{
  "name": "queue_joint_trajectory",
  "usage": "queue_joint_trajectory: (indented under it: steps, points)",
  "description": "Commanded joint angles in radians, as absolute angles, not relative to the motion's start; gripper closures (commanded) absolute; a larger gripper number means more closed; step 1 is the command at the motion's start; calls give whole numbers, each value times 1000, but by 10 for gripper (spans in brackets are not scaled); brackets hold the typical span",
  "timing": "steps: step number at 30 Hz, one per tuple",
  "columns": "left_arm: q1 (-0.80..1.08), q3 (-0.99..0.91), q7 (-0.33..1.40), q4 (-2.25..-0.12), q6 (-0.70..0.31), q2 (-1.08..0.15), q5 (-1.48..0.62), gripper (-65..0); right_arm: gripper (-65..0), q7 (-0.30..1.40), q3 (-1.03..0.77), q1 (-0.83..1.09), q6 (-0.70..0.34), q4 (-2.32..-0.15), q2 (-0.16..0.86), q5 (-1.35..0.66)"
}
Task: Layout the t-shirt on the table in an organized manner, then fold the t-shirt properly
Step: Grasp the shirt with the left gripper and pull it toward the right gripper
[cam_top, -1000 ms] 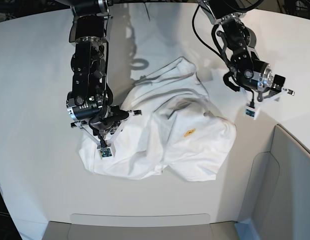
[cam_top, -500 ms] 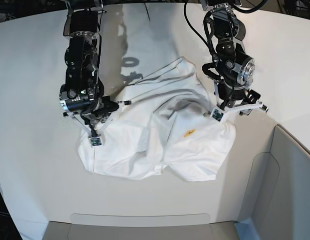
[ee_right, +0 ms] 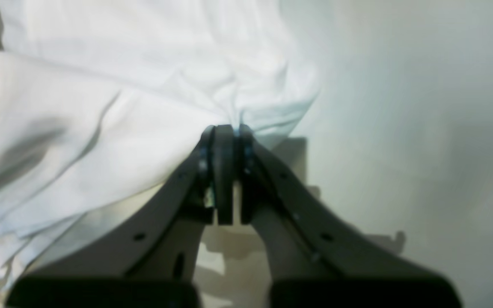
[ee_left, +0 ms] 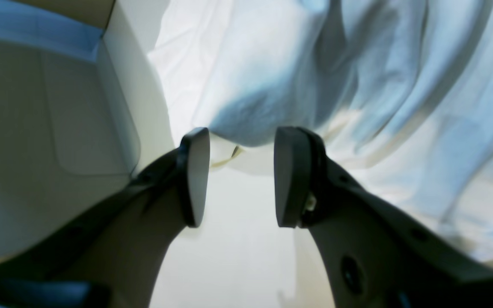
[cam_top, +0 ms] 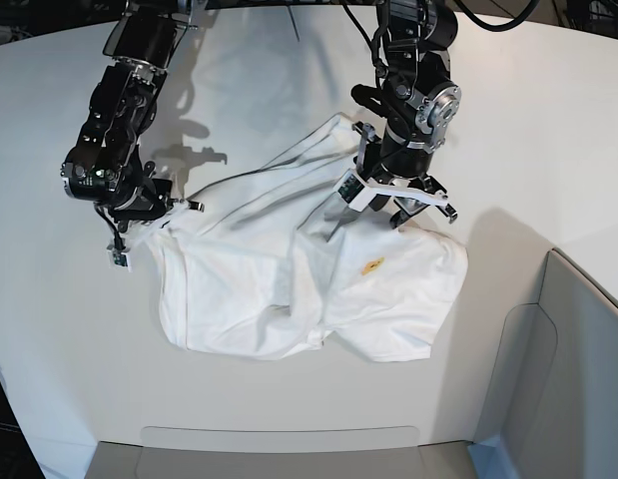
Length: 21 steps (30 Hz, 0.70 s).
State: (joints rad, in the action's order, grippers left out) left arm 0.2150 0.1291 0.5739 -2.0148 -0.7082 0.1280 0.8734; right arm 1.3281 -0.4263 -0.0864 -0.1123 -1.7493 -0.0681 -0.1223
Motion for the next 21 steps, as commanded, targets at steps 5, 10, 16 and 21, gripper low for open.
queue_joint_trajectory:
  steps: [5, 10, 16, 21]
  points:
    - [206, 202, 553, -2038, -698, 134, 871, -237, 0, 1303, -429, -91, -113, -1770, -67, -137]
    - [206, 249, 553, -2038, -671, 137, 869, -237, 0, 1250, -429, -71, -113, -1770, -67, -137]
    - [182, 228, 717, -2052, -631, 143, 748, -237, 0, 1248, -430, -70, -113, -1768, -67, -137]
    - [88, 113, 995, -2054, -634, 143, 530, -236, 0, 1248, -430, -70, -113, -1767, -53, -136]
